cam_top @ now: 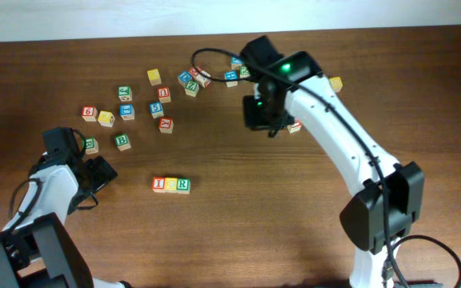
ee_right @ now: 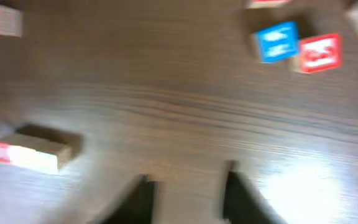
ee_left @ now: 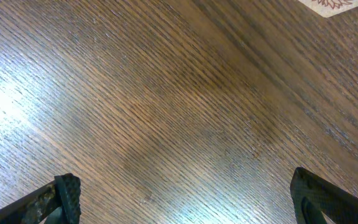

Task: Spell out ICRA
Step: 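Raise the right gripper and move it to the far right block cluster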

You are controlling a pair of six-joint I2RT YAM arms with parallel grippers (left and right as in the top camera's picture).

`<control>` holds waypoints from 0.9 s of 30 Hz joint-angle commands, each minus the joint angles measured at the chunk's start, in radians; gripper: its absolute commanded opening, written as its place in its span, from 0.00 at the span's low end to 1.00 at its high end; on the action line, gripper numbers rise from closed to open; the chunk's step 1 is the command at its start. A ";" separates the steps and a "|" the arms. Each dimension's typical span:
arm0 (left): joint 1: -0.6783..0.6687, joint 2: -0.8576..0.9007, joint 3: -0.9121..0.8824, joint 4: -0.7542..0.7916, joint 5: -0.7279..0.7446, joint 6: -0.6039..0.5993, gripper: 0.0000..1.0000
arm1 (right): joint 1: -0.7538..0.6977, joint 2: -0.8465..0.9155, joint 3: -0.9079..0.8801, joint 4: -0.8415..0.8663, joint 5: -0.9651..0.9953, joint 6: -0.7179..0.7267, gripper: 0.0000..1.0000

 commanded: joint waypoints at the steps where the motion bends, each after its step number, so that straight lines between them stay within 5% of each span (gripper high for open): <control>1: 0.004 -0.010 -0.006 -0.001 -0.007 -0.002 0.99 | -0.044 0.019 -0.031 -0.008 0.038 -0.018 0.61; 8: 0.004 -0.010 -0.006 -0.001 -0.007 -0.002 0.99 | -0.061 0.019 -0.043 -0.010 0.046 -0.018 0.99; 27: 0.004 -0.010 -0.006 -0.001 -0.007 -0.003 0.99 | -0.061 0.019 -0.042 -0.006 0.199 -0.018 0.98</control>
